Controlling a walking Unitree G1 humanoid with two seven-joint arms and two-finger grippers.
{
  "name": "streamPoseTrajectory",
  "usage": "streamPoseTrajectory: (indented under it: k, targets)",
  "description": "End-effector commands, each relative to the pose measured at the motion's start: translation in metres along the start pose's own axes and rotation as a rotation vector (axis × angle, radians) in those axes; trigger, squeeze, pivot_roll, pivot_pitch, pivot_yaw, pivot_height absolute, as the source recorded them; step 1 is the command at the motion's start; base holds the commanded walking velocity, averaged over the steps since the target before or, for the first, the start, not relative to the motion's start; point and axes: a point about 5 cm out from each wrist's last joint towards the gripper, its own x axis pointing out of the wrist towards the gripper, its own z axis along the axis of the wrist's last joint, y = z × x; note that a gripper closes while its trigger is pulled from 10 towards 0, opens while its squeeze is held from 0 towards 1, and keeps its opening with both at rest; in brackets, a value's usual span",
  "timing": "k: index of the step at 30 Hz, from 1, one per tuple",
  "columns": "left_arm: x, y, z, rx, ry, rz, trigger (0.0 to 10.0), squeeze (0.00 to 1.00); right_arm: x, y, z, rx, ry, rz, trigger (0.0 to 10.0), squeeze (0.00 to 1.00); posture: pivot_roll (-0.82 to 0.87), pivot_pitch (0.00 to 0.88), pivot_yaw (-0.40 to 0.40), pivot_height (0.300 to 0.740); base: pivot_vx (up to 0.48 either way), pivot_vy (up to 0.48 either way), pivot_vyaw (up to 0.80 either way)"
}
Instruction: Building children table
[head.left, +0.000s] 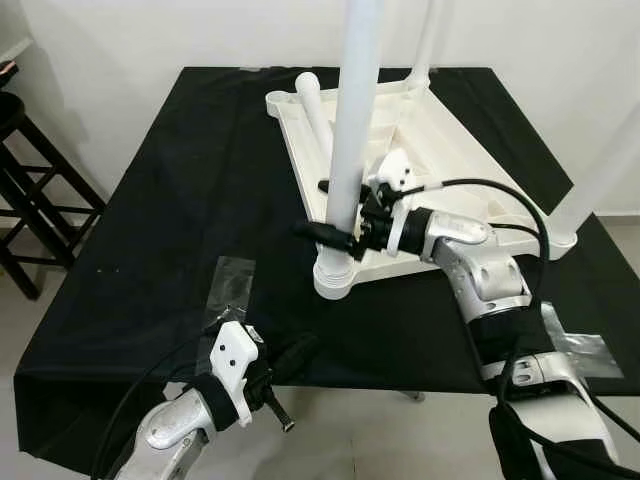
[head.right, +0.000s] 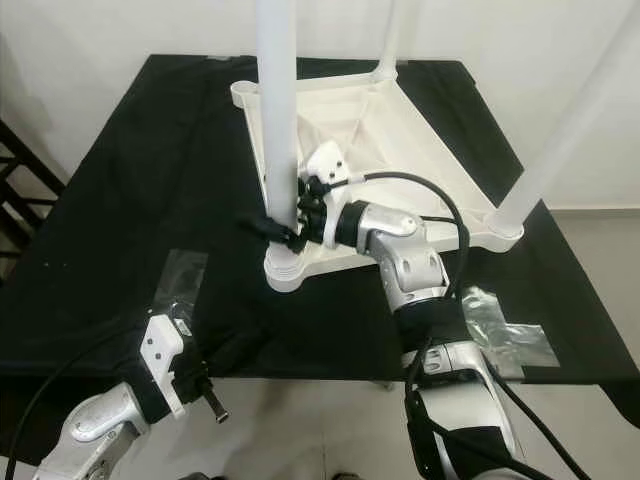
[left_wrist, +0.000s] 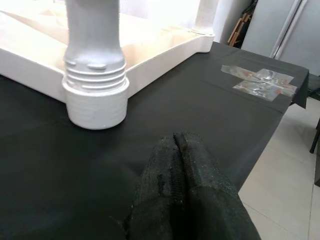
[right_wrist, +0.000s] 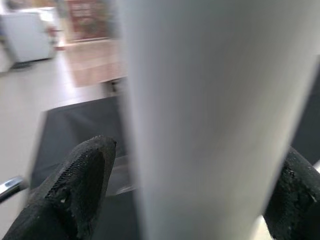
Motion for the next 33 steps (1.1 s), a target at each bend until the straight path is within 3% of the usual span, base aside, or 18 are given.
streamPoseTrajectory:
  k: [1,3,4,13,21,22,23,24,25,26,28,33]
  targets:
    - [0.000,-0.004,-0.002,-0.003,0.006,-0.006,10.0,0.00,0.001,-0.001,0.006,-0.012,-0.014,0.082,3.4,0.00,0.07,0.127,-0.019,0.740,0.000,0.000,0.00]
    - [0.000,-0.004,-0.002,-0.003,0.007,-0.007,10.0,0.00,0.000,-0.001,0.006,-0.006,-0.012,0.112,3.4,0.00,0.07,0.127,-0.019,0.740,0.000,0.000,0.00]
    - [0.000,-0.004,-0.002,-0.003,0.007,-0.007,10.0,0.00,-0.001,-0.002,0.006,0.000,-0.011,0.136,0.0,0.00,0.07,0.127,-0.020,0.740,0.000,0.000,0.00]
    - [-0.001,-0.004,-0.002,-0.004,0.006,-0.006,10.0,0.00,-0.008,-0.011,0.003,-0.001,-0.001,0.113,0.0,0.00,0.07,0.128,-0.020,0.740,0.000,0.000,0.00]
    - [-0.003,-0.004,-0.002,-0.004,0.007,-0.006,10.0,0.00,-0.017,-0.009,-0.014,0.026,-0.007,-0.063,0.0,0.00,0.07,0.136,-0.017,0.740,0.000,0.000,0.00]
    - [-0.003,-0.004,-0.002,-0.004,0.007,-0.006,10.0,0.00,-0.015,-0.002,-0.024,0.036,0.007,-0.141,0.0,0.00,0.06,0.138,-0.020,0.740,0.000,0.000,0.00]
    - [-0.004,-0.004,-0.002,-0.003,0.010,-0.007,10.0,0.00,-0.010,0.003,-0.051,0.070,0.112,-0.543,0.0,0.00,0.06,0.138,-0.018,0.740,0.000,0.000,0.00]
    - [-0.004,-0.004,-0.002,-0.003,0.010,-0.007,10.0,0.00,-0.010,0.003,-0.051,0.070,0.112,-0.543,0.0,0.00,0.06,0.138,-0.018,0.740,0.000,0.000,0.00]
    - [-0.004,-0.004,-0.002,-0.004,0.011,-0.008,10.0,0.00,-0.009,0.022,-0.070,0.120,0.159,-0.654,0.0,0.00,0.06,0.137,-0.019,0.740,0.000,0.000,0.00]
    - [-0.004,-0.004,-0.002,-0.004,0.011,-0.008,10.0,0.00,-0.009,0.022,-0.070,0.120,0.159,-0.654,0.0,0.00,0.06,0.137,-0.019,0.740,0.000,0.000,0.00]
    - [-0.004,-0.003,-0.002,0.000,0.015,-0.009,10.0,0.00,-0.011,0.042,-0.087,0.169,0.195,-0.753,0.0,0.00,0.07,0.133,-0.008,0.740,0.000,0.000,0.00]
    - [-0.003,-0.001,-0.003,0.006,0.020,-0.007,10.0,0.00,-0.011,0.037,-0.086,0.170,0.165,-0.807,0.0,0.00,0.06,0.119,0.004,0.740,0.000,0.000,0.00]
